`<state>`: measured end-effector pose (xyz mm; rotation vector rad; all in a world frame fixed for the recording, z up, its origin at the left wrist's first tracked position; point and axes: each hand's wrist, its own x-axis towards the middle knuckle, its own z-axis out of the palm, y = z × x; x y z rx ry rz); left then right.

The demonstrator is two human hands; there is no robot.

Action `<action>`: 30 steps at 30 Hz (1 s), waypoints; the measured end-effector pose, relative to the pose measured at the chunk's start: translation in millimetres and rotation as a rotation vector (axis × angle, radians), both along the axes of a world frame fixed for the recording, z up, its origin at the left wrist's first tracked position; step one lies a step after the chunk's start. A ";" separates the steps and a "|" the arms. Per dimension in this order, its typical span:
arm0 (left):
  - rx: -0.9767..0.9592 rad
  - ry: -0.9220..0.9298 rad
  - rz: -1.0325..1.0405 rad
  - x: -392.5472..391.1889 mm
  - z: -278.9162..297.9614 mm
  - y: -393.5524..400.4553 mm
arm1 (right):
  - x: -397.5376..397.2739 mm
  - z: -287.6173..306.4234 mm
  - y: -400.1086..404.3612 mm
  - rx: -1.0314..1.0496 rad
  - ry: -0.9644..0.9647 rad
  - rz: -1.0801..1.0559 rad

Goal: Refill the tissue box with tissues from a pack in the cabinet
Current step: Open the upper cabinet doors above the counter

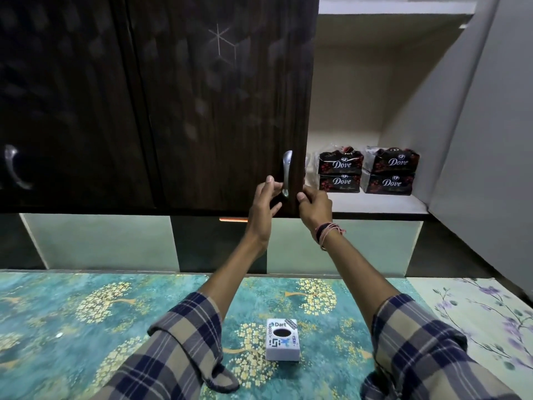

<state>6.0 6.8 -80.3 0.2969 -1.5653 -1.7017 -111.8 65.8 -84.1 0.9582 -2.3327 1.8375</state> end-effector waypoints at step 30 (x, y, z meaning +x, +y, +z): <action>0.233 0.206 0.535 350.5 -47.8 58.8 | 354.3 -40.3 7.7 -0.273 0.002 0.729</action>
